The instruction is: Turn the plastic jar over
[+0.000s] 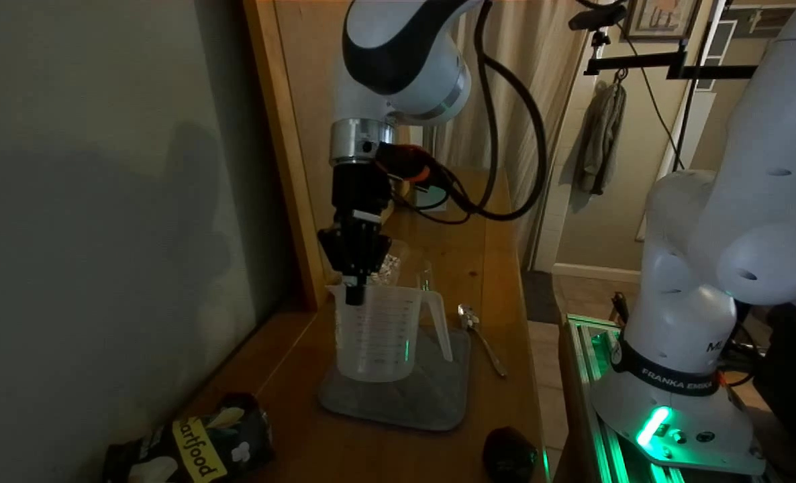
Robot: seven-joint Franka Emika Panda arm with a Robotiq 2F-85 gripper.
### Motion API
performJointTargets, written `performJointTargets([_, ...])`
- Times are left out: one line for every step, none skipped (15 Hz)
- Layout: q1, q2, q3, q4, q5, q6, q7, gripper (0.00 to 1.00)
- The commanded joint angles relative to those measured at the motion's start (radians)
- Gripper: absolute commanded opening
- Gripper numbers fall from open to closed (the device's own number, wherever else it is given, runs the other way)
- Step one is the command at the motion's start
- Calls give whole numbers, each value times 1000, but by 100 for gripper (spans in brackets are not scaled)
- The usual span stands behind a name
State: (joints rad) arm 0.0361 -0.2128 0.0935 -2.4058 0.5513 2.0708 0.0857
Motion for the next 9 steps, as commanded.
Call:
performJointTargets([17, 20, 27, 67, -190, -112, 142, 1])
performJointTargets([22, 22, 32, 76, -219, -138, 158, 1])
performJointTargets([27, 25, 35, 86, -240, -153, 160, 29])
performJointTargets([31, 27, 37, 92, -255, -164, 160, 30])
performJointTargets([36, 25, 39, 99, -265, -170, 154, 35])
performJointTargets([39, 24, 42, 103, -273, -171, 154, 43])
performJointTargets([43, 22, 42, 107, -278, -174, 150, 49])
performJointTargets([46, 20, 44, 113, -286, -177, 152, 57])
performJointTargets([49, 18, 45, 116, -292, -179, 154, 63])
